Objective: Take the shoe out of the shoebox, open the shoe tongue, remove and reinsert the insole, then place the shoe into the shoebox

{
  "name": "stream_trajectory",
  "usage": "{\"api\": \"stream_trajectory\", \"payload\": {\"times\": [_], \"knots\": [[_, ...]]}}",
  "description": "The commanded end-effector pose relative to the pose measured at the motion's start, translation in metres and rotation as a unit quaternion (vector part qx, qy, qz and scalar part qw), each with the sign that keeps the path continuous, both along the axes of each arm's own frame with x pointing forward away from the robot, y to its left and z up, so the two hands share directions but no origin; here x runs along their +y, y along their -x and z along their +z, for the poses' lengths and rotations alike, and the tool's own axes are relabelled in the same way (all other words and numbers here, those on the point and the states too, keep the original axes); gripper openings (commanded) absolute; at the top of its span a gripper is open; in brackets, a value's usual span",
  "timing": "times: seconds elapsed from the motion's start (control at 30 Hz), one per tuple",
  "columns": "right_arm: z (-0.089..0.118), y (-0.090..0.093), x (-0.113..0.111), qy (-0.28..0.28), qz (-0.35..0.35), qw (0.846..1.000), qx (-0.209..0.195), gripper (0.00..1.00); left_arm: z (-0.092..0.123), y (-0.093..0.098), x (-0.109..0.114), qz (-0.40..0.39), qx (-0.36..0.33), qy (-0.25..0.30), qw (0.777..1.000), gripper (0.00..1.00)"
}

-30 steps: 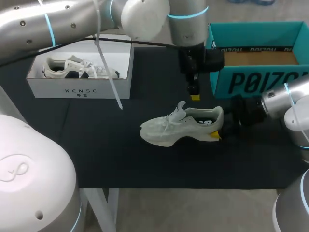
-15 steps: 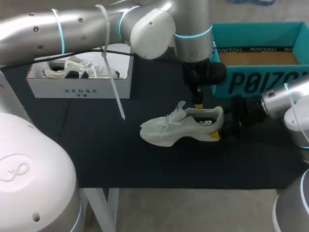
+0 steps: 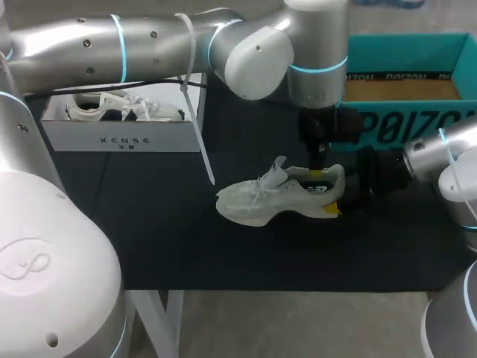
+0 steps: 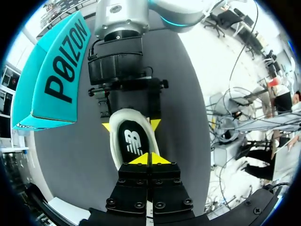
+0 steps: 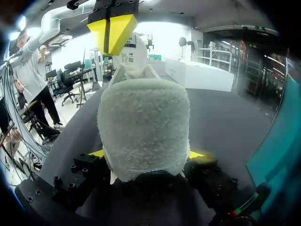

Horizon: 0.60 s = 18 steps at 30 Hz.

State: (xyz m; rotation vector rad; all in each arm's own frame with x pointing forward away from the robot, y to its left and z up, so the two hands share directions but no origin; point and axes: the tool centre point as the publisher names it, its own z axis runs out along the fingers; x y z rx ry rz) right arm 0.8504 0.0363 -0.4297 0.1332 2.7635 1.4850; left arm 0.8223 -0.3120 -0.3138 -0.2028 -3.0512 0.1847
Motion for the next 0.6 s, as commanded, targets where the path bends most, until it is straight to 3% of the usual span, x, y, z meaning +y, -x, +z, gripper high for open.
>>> {"api": "stream_trajectory", "payload": {"times": [0.03, 0.2, 0.4, 0.6], "knots": [[-0.004, 0.001, 0.000, 0.002, -0.001, 1.000, 0.000, 0.00, 0.000, -0.001, -0.001, -0.001, 0.000, -0.002, 1.000, 0.00], [-0.004, 0.001, 0.000, 0.002, -0.001, 1.000, 0.000, 0.00, 0.000, -0.001, -0.001, -0.001, 0.000, -0.002, 1.000, 0.00], [-0.004, 0.001, 0.000, 0.002, -0.001, 1.000, 0.000, 0.00, -0.030, -0.018, -0.017, 0.021, 0.010, -0.006, 1.000, 0.00], [-0.004, 0.001, 0.000, 0.002, -0.001, 1.000, 0.000, 0.00, -0.039, -0.027, -0.019, 0.019, 0.000, 0.001, 1.000, 0.00]]}}
